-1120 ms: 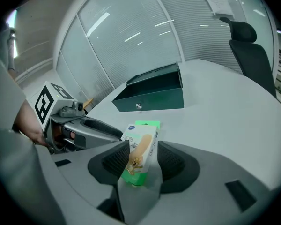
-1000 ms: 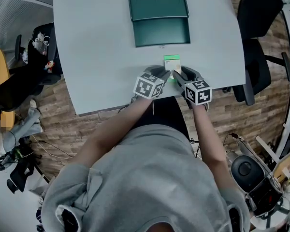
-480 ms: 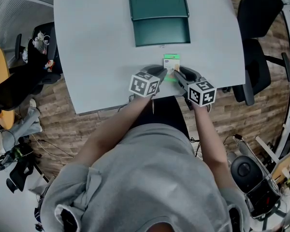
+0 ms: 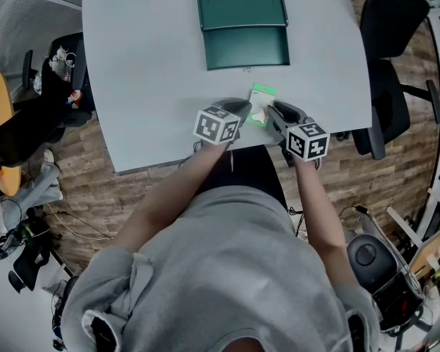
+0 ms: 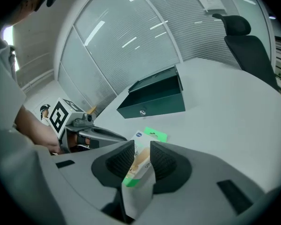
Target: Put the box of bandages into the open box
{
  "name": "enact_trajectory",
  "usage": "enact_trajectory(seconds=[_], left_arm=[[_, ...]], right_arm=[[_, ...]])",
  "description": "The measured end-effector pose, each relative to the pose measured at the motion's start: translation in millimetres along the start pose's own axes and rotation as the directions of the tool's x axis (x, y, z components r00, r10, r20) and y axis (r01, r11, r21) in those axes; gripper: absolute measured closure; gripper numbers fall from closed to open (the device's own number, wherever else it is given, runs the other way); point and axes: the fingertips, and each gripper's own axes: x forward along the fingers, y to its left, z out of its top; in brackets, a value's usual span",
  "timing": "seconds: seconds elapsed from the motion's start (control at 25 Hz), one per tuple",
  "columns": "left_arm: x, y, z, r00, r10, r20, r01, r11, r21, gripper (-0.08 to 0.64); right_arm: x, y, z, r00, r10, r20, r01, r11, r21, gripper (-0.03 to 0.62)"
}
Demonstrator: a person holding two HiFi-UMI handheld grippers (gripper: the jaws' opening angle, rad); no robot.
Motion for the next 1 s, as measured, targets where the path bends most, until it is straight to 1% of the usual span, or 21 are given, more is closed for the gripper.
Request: enact_trajectory(seconds=[0.12, 0.24, 0.36, 0.48, 0.56, 0.6, 0.72, 0.84, 1.0], left_arm=[[-1.3, 2.4, -2.2, 1.0, -0.017, -0.002, 0.017, 1.0, -0.018, 0.529], [-0.9, 2.4, -0.1, 1.0, -0.015, -0.002, 0.015, 1.0, -0.018, 0.531], [1.5, 0.5, 1.6, 1.0, -0.02, -0.003, 0.02, 1.0, -0.007, 0.531], [-5.3, 1.4, 0.9, 0.999, -0.039, 0.02, 0.04, 0.999, -0.029, 0.529], [-17.0, 5.3, 5.8, 0.998, -0.032, 0.05, 0.033, 0.999, -0.028, 0.529], [-22.7, 6.9, 10.4, 0.998, -0.022, 0.066, 0.023, 1.0, -0.017, 0.531], [-34.9, 7.7, 27.4, 0.994, 0.0, 0.109, -0.001, 1.0, 0.006, 0.535], [-46.4, 9.0, 48.6, 0.987, 0.011, 0.158, -0.013, 1.0, 0.014, 0.535], [-62.2, 13.1, 86.8, 0.969, 0.025, 0.245, -0.031, 0.999, 0.021, 0.535]], right_arm=[[4.7, -1.9, -15.2, 0.998, 0.03, -0.048, -0.025, 0.996, 0.088, 0.466], [10.3, -2.2, -31.3, 0.994, 0.05, -0.102, -0.03, 0.983, 0.183, 0.426], [16.2, -0.7, -36.3, 0.992, 0.055, -0.11, -0.03, 0.976, 0.217, 0.416], [14.3, 2.7, -27.0, 0.997, 0.03, -0.077, -0.014, 0.979, 0.202, 0.421], [12.3, 9.1, -12.6, 0.998, 0.044, -0.035, -0.036, 0.981, 0.192, 0.471], [12.3, 12.0, -4.9, 0.998, 0.052, -0.017, -0.048, 0.982, 0.183, 0.484], [13.2, 17.2, 14.4, 0.998, 0.056, 0.011, -0.057, 0.988, 0.142, 0.489], [13.1, 22.5, 37.8, 0.997, 0.06, 0.044, -0.064, 0.992, 0.107, 0.492], [13.6, 28.0, 82.9, 0.992, 0.071, 0.099, -0.075, 0.997, 0.033, 0.493]])
